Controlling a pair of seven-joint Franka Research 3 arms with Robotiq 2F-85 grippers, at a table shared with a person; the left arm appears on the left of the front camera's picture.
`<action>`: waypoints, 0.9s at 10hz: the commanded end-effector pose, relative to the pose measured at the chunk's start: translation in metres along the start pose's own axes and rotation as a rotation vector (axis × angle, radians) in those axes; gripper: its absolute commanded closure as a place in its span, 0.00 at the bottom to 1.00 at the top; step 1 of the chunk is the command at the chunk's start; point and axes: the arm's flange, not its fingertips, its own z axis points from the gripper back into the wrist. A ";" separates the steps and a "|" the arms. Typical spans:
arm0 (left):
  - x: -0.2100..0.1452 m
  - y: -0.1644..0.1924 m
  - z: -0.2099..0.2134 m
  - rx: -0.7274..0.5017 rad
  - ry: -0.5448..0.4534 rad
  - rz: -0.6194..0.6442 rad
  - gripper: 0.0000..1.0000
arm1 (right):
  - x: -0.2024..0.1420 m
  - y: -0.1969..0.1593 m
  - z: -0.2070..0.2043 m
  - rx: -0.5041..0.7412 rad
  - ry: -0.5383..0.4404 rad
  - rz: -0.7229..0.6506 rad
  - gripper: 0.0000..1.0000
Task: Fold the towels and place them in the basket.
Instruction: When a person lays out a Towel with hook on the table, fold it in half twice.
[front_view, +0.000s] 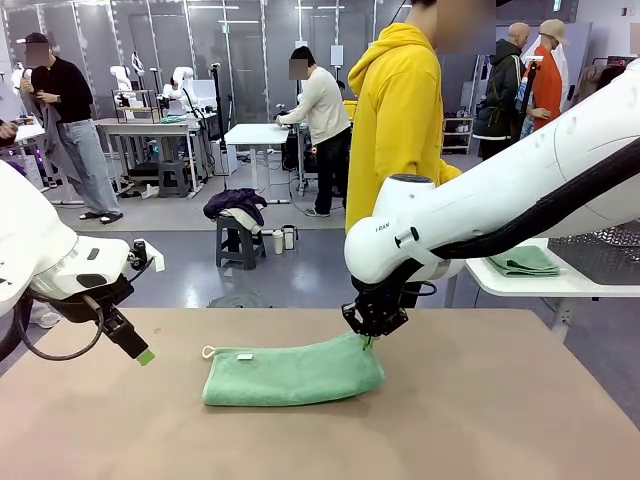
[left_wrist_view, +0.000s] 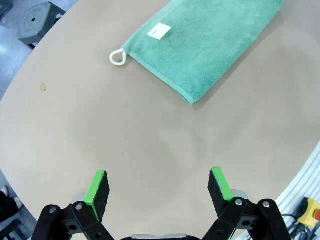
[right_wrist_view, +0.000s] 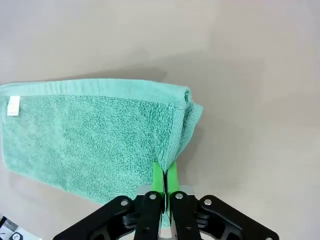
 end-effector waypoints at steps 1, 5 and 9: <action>0.002 -0.001 -0.002 0.012 -0.003 0.011 0.00 | -0.007 -0.017 0.006 -0.016 -0.008 0.000 1.00; 0.002 -0.001 -0.002 0.012 -0.003 0.011 0.00 | -0.014 -0.040 0.052 -0.062 -0.068 -0.032 1.00; 0.002 -0.001 -0.002 0.012 -0.003 0.011 0.00 | -0.025 0.006 0.100 -0.017 -0.105 0.065 1.00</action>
